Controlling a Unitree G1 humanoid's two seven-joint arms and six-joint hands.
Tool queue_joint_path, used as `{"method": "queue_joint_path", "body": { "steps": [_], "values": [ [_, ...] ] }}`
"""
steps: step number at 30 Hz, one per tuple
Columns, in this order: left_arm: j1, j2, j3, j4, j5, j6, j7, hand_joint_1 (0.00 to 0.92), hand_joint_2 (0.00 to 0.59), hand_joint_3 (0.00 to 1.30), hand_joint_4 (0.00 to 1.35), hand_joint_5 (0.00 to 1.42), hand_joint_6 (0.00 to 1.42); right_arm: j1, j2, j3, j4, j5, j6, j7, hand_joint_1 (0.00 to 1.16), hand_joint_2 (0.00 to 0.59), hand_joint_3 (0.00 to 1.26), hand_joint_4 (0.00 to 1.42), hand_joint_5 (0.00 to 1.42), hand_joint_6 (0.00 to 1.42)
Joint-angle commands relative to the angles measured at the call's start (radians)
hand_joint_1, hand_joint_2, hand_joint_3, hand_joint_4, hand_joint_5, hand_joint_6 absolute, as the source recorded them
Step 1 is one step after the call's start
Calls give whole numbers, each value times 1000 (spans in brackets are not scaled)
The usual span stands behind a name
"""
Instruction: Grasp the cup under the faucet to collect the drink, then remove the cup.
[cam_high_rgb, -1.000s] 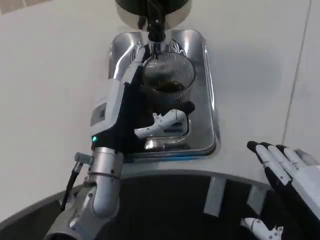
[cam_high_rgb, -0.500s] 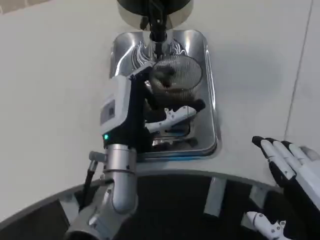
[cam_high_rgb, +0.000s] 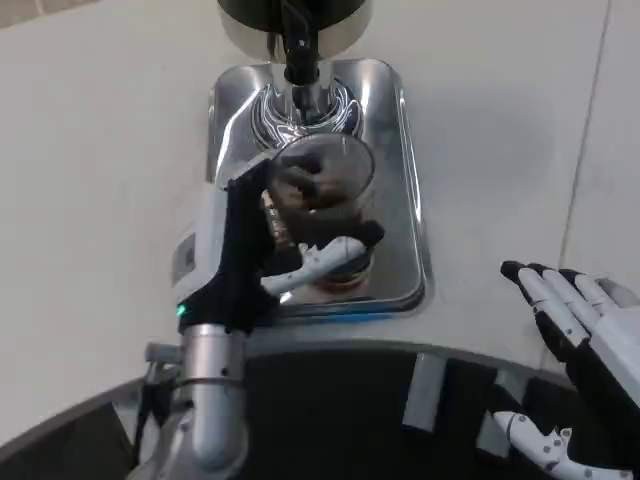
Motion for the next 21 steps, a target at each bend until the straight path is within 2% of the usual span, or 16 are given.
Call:
{"method": "queue_joint_path", "body": {
  "steps": [1, 8, 12, 16, 21],
  "values": [
    [93, 42, 39, -144, -7, -7, -34, 728, 25, 1162, 1250, 1363, 1424, -17, -32, -12, 16, 30, -15, -8, 263, 444, 0, 0, 0, 0],
    [252, 74, 103, -374, -8, 11, -88, 721, 17, 1169, 1248, 1349, 1424, -32, -80, -21, 71, 86, -68, -56, 266, 460, 0, 0, 0, 0],
    [329, 72, 134, -499, -6, 21, -122, 720, 19, 1171, 1248, 1348, 1424, -33, -111, -27, 130, 130, -152, -130, 235, 495, 0, 0, 0, 0],
    [404, 75, 153, -617, -6, 15, -167, 720, 19, 1173, 1248, 1348, 1424, -31, -146, -45, 181, 150, -233, -197, 73, 513, 0, 0, 0, 0],
    [503, 90, 165, -739, -6, -13, -226, 720, 19, 1178, 1248, 1347, 1424, -18, -196, -73, 218, 154, -322, -250, 0, 516, 0, 0, 0, 0]
  ]
}}
